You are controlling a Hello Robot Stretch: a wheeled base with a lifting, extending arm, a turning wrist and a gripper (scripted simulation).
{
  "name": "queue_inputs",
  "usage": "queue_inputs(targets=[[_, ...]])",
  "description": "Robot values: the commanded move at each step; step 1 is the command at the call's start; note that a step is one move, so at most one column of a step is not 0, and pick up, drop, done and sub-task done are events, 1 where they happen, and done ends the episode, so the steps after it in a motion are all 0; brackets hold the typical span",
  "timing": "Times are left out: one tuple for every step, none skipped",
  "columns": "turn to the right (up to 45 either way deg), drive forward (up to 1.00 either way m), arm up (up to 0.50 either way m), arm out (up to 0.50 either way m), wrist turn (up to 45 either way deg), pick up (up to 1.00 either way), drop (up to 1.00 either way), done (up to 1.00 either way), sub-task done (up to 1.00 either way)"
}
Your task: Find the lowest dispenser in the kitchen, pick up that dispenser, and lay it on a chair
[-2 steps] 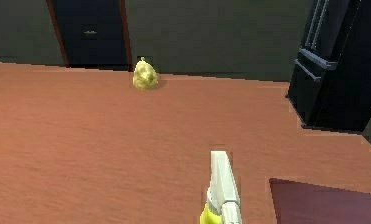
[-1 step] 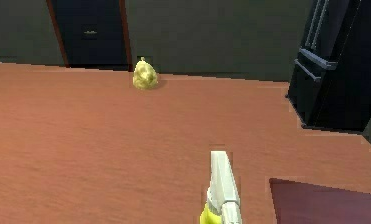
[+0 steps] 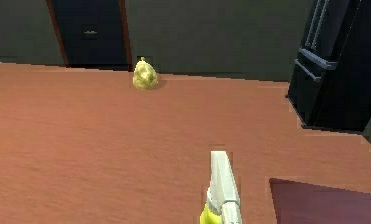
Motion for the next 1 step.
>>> queue_inputs(targets=[[45.0,0.00,0.00,0.00,0.0,0.00,0.00,0.00,0.00]])
